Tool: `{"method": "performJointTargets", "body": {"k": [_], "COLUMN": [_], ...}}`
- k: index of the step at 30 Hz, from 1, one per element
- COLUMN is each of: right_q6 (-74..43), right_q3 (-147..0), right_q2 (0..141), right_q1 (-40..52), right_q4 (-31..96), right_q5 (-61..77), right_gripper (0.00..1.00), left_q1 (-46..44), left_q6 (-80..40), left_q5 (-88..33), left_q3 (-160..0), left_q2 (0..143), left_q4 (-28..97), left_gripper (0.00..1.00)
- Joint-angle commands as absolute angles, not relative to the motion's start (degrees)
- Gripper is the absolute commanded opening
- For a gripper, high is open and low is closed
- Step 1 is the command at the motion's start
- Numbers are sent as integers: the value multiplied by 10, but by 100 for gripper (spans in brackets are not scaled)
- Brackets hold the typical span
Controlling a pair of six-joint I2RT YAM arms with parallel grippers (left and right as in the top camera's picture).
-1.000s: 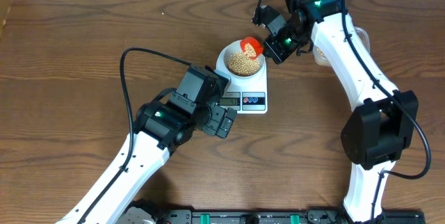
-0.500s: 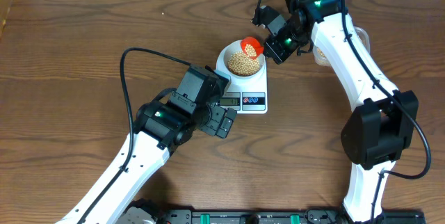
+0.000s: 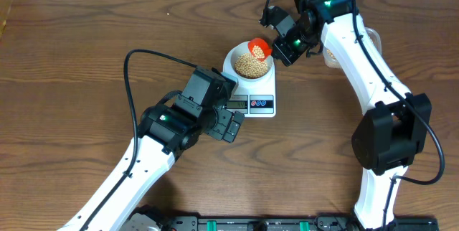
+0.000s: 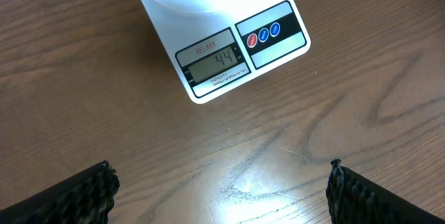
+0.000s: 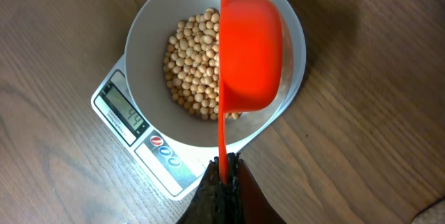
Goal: Scoop item into bowl and weigh 50g on scale
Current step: 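Tip the scoop to pour chickpeas into the white bowl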
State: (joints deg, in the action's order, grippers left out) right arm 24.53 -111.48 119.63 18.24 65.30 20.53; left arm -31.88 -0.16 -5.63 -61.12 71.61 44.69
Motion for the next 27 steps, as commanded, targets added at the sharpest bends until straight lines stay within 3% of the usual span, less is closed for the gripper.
{"method": "performJointTargets", "body": {"k": [1, 27], "right_q6": [253, 258], "right_q3": [-1129, -1137], "right_q2": [1202, 1202], "right_q1": [189, 189], "right_q4": [651, 650], "right_q5": [205, 205], "right_gripper": [1, 1], "left_q1": [-317, -317], "left_q6": [-2, -2], "left_q5": [-53, -53], "left_q3": [-615, -615], "left_q2": [715, 715], "left_q4": [448, 448], "left_gripper": [98, 98]}}
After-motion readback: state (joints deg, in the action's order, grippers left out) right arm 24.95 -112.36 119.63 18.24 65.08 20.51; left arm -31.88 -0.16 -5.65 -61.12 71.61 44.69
